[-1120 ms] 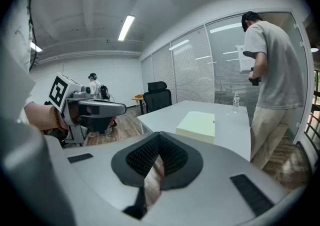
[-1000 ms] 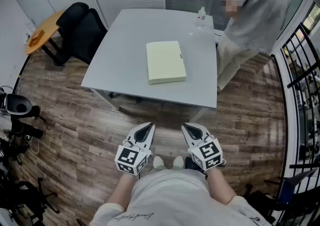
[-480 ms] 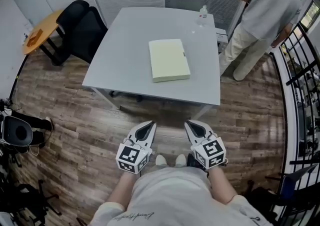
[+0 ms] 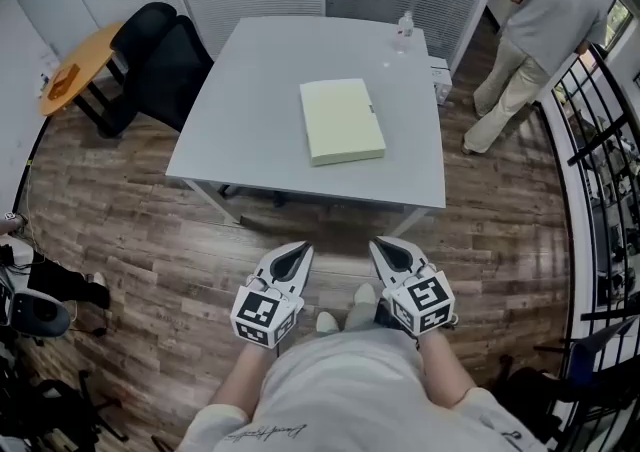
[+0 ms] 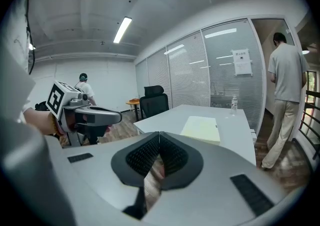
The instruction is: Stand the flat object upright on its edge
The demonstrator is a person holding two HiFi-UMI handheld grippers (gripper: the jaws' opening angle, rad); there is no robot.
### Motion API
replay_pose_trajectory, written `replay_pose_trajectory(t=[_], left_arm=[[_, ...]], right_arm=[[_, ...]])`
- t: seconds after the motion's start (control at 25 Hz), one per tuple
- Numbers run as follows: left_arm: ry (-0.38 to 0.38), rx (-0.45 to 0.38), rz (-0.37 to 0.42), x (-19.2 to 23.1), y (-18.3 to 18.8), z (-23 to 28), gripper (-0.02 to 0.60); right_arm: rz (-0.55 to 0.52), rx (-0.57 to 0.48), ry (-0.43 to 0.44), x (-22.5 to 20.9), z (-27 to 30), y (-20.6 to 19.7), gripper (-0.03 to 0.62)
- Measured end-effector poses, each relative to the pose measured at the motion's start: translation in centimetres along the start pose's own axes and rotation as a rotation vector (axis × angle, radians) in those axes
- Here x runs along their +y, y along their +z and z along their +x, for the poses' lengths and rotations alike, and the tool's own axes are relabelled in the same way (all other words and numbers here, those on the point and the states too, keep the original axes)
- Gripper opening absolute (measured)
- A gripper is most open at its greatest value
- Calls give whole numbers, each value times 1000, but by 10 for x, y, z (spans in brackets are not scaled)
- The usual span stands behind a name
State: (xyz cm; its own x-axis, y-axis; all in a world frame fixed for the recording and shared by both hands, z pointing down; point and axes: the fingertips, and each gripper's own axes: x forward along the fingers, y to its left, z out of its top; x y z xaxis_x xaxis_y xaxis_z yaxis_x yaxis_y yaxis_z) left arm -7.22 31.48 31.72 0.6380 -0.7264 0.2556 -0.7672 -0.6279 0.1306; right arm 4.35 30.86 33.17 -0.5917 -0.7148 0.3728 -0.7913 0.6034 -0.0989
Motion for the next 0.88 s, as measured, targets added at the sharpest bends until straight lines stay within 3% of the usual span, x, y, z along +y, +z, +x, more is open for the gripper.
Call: replay_pose_trajectory(t=[0.44,0.88], left_arm=[[-13,3,6,12,-2,19,12],[14,11,3,52,15,86,12]], right_arm=[[-16,-3,4,-9,19,5,25],[-33,-20,46,-66,77,33,25]])
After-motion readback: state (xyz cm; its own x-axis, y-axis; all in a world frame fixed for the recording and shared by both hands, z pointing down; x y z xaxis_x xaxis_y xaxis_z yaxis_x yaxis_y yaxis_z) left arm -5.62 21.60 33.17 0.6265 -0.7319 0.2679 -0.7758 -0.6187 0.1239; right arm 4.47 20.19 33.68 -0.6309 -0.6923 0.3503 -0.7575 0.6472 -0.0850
